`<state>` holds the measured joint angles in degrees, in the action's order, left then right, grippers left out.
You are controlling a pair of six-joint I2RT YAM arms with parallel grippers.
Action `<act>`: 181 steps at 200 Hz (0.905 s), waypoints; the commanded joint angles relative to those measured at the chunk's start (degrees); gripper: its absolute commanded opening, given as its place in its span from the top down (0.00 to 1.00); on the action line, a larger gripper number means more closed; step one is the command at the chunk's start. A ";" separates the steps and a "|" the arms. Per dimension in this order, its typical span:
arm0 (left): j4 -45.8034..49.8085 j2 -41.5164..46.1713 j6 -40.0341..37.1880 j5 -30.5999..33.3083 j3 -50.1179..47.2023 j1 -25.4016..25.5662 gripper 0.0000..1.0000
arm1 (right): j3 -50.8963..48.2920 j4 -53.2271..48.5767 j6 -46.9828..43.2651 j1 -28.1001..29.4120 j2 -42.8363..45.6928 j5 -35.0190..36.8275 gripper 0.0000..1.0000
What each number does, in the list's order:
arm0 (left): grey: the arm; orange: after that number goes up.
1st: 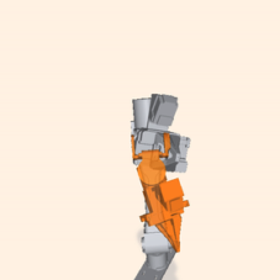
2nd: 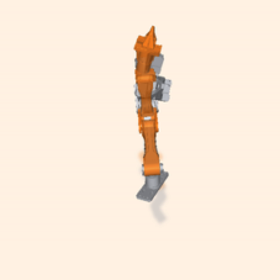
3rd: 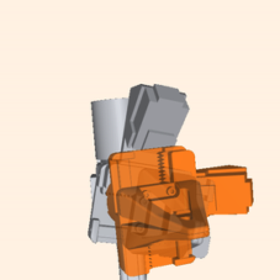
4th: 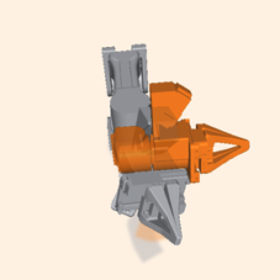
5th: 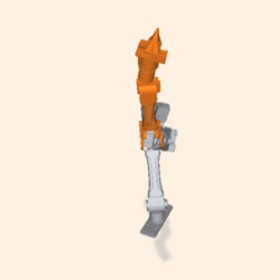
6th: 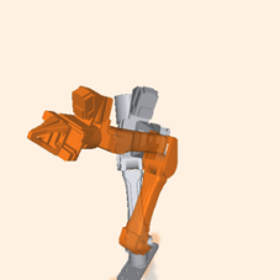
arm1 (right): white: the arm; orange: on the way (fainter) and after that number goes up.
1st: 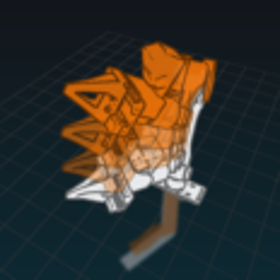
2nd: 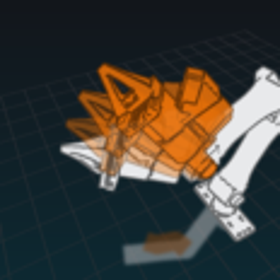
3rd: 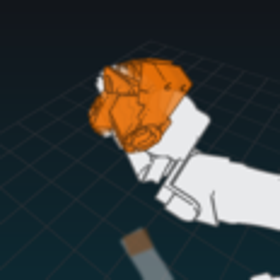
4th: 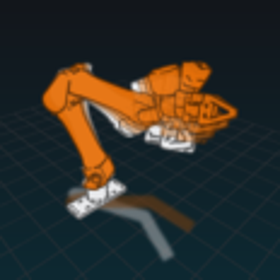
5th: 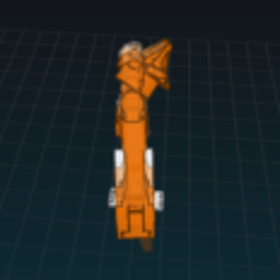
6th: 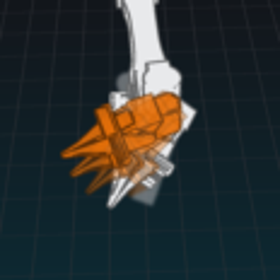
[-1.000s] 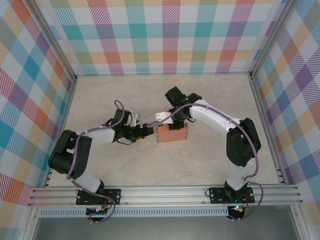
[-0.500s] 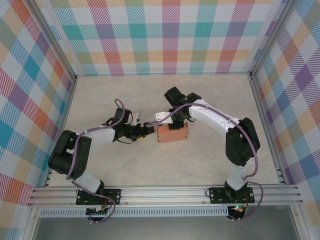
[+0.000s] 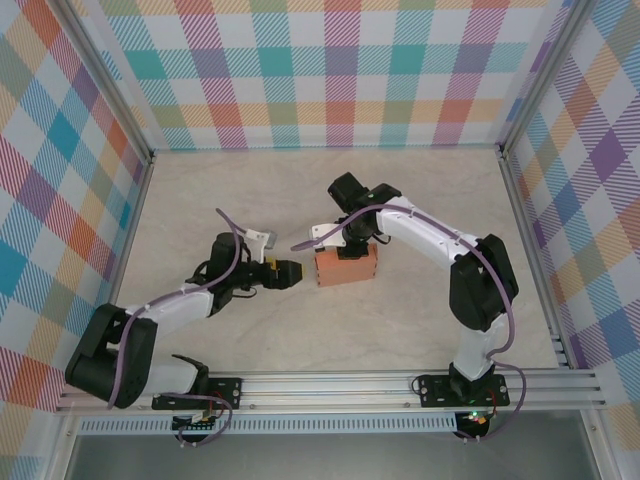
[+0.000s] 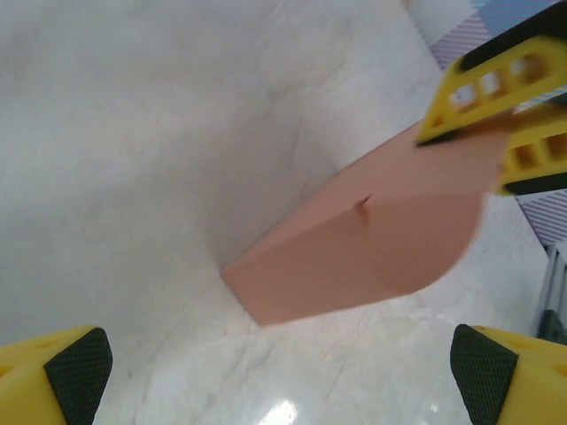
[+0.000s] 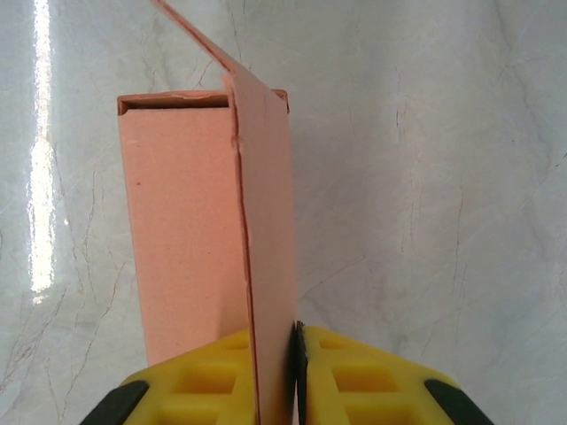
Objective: Fold the paper box
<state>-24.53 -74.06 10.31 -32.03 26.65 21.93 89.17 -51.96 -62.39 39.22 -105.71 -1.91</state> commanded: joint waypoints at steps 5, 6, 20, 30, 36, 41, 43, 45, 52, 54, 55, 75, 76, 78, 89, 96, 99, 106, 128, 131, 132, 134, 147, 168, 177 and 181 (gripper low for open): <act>-15.89 -2.55 -12.33 4.36 -2.95 3.52 0.00 | 0.30 -1.93 -0.67 -0.27 0.58 -1.60 0.83; -16.16 -2.79 -12.55 4.44 -2.98 3.63 0.00 | 0.26 -1.92 -0.65 -0.32 0.63 -1.73 0.84; -20.56 -5.88 -14.96 3.25 -2.95 5.11 0.01 | -0.21 -1.97 -1.28 -0.93 1.54 -3.15 0.83; -21.51 -8.05 -17.40 2.42 -2.41 5.94 0.02 | -0.44 -2.09 -1.81 -1.45 1.95 -3.68 0.82; -21.84 -8.99 -18.71 2.39 -2.14 6.43 0.02 | -0.69 -2.04 -2.01 -1.79 2.16 -3.92 0.82; -22.41 -9.72 -19.72 2.33 -2.21 6.74 0.03 | -0.89 -1.88 -2.09 -2.09 2.34 -4.25 0.82; -22.75 -10.01 -20.20 2.26 -2.28 6.83 0.03 | -0.98 -1.86 -2.16 -2.16 2.35 -4.35 0.82; -23.28 -10.26 -20.56 2.20 -2.41 6.95 0.03 | -1.00 -1.86 -2.20 -2.27 2.39 -4.44 0.82; -25.22 -11.23 -21.54 2.38 -2.88 7.30 0.04 | -1.14 -1.84 -2.28 -2.47 2.52 -4.59 0.82; -25.74 -11.57 -21.73 2.40 -3.02 7.39 0.04 | -1.18 -1.76 -2.29 -2.52 2.52 -4.59 0.82; -26.00 -11.69 -21.82 2.41 -3.11 7.45 0.05 | -1.18 -1.75 -2.25 -2.55 2.48 -4.59 0.82; -30.45 -13.54 -22.54 2.54 -3.86 8.74 0.14 | -1.03 -1.63 -1.87 -2.66 2.44 -4.25 0.82; -30.51 -13.55 -22.62 2.43 -3.83 8.83 0.14 | -1.02 -1.64 -1.82 -2.70 2.44 -4.25 0.82; -30.56 -13.56 -23.03 2.24 -3.83 9.07 0.16 | -1.01 -1.60 -1.80 -2.69 2.44 -4.24 0.82; -28.71 -12.87 -26.30 1.94 -3.56 10.65 0.21 | -0.92 -1.73 -1.50 -2.82 2.23 -4.24 0.82; -26.46 -12.22 -28.81 3.20 -3.18 11.95 0.23 | -0.92 -1.68 -1.27 -2.84 2.17 -4.23 0.82; -25.39 -11.97 -29.71 3.95 -3.02 12.46 0.23 | -0.90 -1.61 -1.09 -2.91 2.18 -4.22 0.82; -23.89 -11.65 -31.11 5.20 -2.73 13.37 0.25 | -0.96 -1.67 -0.85 -2.92 2.09 -4.27 0.82; -28.98 -12.66 -30.48 11.20 -3.93 14.70 0.30 | -1.36 -1.37 0.11 -3.26 1.92 -3.78 0.82; -29.95 -12.68 -30.10 12.40 -4.18 14.98 0.30 | -1.36 -1.31 0.31 -3.34 1.89 -3.65 0.82; -30.22 -12.73 -29.87 12.90 -4.30 15.02 0.30 | -1.36 -1.30 0.37 -3.35 1.86 -3.60 0.82; -30.84 -12.76 -29.52 13.67 -4.43 15.06 0.30 | -1.36 -1.30 0.44 -3.40 1.83 -3.51 0.82; -32.05 -12.30 -29.07 15.19 -4.82 15.24 0.29 | -1.41 -1.38 0.93 -3.62 1.66 -3.27 0.82; -31.11 -10.91 -29.55 16.44 -5.10 15.32 0.29 | -1.36 -1.42 1.66 -3.80 1.52 -3.45 0.82; -30.27 -9.96 -29.96 16.41 -5.20 15.30 0.29 | -1.29 -1.53 1.87 -3.80 1.32 -3.36 0.82; -29.78 -9.36 -29.97 16.46 -5.25 15.33 0.29 | -1.28 -1.60 2.05 -3.80 1.23 -3.28 0.82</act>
<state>-52.53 -86.67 -17.85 -18.17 22.33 36.64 88.77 -52.16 -61.87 35.92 -105.58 -4.10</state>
